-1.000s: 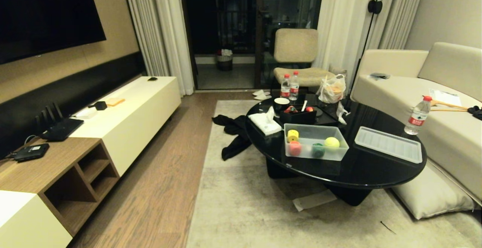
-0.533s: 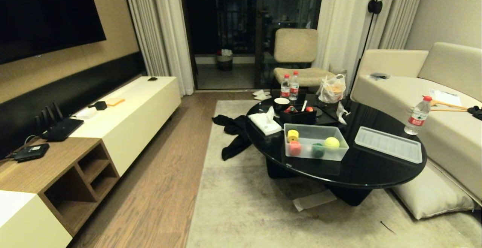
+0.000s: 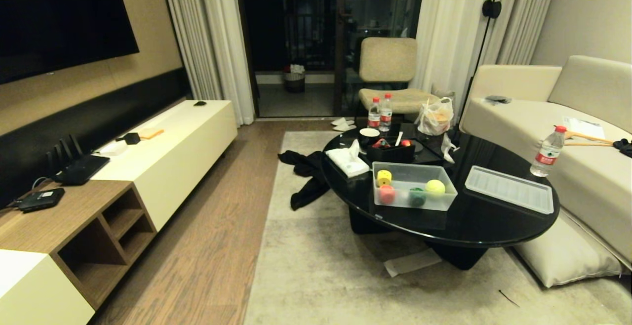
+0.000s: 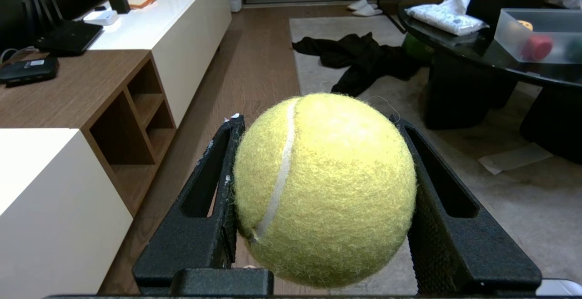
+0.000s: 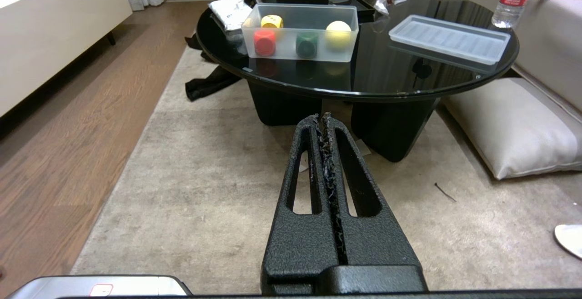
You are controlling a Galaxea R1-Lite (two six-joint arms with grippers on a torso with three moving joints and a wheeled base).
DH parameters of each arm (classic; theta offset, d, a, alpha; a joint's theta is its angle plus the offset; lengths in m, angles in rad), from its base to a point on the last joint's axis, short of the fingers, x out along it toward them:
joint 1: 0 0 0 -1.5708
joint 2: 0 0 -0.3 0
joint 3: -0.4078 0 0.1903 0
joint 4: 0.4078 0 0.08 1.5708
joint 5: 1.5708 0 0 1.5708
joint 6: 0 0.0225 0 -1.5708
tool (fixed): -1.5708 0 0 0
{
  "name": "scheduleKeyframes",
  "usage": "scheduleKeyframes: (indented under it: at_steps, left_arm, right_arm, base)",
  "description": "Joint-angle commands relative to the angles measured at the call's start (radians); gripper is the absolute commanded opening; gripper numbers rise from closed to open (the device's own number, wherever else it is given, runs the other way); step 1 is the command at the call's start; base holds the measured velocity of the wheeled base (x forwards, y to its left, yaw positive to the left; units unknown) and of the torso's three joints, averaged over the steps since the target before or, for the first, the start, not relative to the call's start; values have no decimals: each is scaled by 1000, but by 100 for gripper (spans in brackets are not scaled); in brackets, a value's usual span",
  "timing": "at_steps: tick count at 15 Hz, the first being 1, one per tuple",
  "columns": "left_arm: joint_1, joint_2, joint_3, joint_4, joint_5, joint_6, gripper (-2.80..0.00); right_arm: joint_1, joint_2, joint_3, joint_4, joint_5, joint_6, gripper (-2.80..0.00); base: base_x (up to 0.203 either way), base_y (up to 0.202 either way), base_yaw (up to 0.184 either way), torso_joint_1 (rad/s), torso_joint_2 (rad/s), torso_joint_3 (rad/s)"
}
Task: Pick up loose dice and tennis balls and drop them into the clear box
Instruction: Put the ball in the box
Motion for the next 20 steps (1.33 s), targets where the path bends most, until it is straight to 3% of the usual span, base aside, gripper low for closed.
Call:
scheduleKeyframes:
  at_steps: [1, 20]
  left_arm:
    - [0, 1, 1, 0, 0, -1, -280]
    - [1, 1, 2, 0, 0, -1, -280]
  right_arm:
    - [0, 1, 2, -1, 0, 0, -280]
    - [0, 1, 1, -1, -1, 0, -280]
  base:
    - [0, 0, 0, 0, 0, 0]
    - [0, 0, 0, 0, 0, 0]
